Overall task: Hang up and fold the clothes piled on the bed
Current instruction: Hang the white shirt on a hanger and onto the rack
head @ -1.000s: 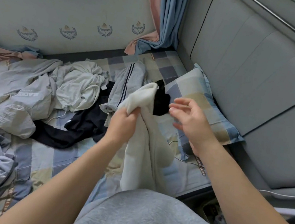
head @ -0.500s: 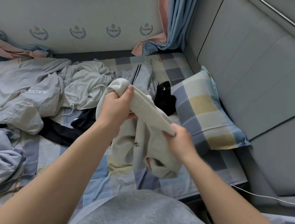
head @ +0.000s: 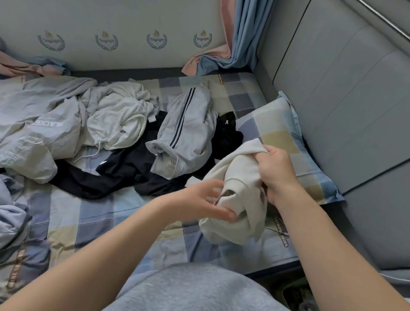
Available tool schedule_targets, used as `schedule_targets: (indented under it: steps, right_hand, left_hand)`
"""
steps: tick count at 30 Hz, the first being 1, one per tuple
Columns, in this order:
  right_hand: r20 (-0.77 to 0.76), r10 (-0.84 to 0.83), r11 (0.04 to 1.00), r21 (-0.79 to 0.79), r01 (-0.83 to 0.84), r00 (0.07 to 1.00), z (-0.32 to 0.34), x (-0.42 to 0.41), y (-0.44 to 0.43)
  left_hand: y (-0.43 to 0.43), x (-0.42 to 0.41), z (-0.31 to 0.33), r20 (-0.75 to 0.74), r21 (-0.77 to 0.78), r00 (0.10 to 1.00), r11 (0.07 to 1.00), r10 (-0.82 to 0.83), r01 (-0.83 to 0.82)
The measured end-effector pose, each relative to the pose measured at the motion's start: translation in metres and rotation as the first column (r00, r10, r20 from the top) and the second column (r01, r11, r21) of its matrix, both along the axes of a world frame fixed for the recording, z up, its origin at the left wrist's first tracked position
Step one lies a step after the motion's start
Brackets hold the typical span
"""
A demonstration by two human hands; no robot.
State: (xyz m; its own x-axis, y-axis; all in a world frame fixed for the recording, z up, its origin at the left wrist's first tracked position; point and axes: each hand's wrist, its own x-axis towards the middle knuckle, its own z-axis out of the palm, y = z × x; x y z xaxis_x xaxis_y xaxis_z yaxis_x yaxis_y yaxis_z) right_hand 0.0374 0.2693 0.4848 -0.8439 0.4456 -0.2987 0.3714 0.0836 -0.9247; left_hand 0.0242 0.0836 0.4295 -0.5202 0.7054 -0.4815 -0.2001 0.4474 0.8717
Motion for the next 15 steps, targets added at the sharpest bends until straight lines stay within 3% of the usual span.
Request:
schedule_targets:
  steps: [3,6,10,12,15]
  right_hand:
    - [-0.021,0.014,0.997,-0.079,-0.016,1.000,0.009,0.002,-0.005]
    - [-0.055,0.050,0.979,-0.196,-0.060,0.997,0.017,0.006,-0.006]
    - [-0.124,0.099,0.952,-0.277,-0.130,0.987,0.017,0.014,-0.006]
    - [-0.104,0.120,0.967,-0.213,-0.140,0.987,0.011,0.018,-0.004]
    - [-0.016,0.161,0.977,-0.142,-0.161,0.987,-0.006,0.026,-0.004]
  left_hand:
    - [0.009,0.009,-0.006,-0.154,0.084,0.982,0.992,0.109,-0.097]
    - [0.012,0.003,-0.008,-0.346,0.145,0.907,0.969,0.239,-0.200]
    - [0.009,-0.010,0.000,-0.201,0.188,0.845,0.866,0.495,-0.463]
    - [-0.001,-0.022,0.003,-0.153,0.159,0.730,0.746,0.666,-0.647]
    - [-0.025,-0.036,0.004,0.052,0.083,0.541,0.537,0.839,-0.840]
